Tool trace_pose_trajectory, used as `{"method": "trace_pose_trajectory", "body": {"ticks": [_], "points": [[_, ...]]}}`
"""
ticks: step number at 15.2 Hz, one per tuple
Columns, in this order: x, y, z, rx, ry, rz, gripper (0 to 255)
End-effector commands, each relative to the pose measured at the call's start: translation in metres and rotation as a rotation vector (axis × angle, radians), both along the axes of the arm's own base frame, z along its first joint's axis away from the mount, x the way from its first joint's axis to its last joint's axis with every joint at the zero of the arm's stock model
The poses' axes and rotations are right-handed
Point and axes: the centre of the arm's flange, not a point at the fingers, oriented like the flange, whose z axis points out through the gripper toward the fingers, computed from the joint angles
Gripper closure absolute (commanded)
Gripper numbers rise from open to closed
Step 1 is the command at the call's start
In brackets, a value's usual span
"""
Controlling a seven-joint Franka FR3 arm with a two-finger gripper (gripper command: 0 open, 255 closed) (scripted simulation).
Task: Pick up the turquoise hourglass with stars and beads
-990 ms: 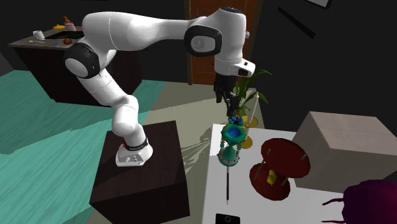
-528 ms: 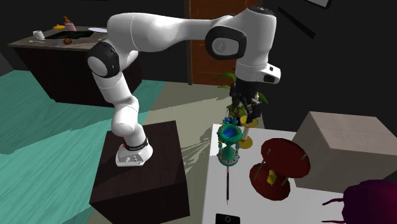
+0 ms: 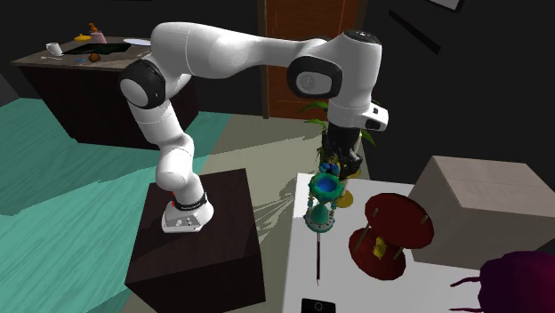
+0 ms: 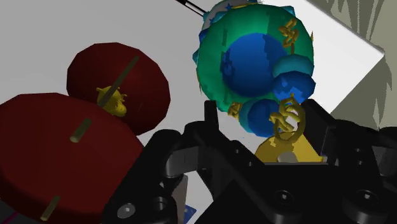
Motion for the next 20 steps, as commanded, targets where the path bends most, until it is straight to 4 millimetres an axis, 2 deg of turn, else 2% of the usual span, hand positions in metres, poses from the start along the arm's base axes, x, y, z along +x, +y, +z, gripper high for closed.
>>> {"method": "trace_pose_trajectory", "body": {"ticks": [1,9,20], "points": [[0.0,0.0,-0.001,0.0,0.0,0.0,255],[0.0,0.0,-0.001,0.0,0.0,0.0,255],[0.0,0.0,0.057,0.0,0.0,0.0,255]]}}
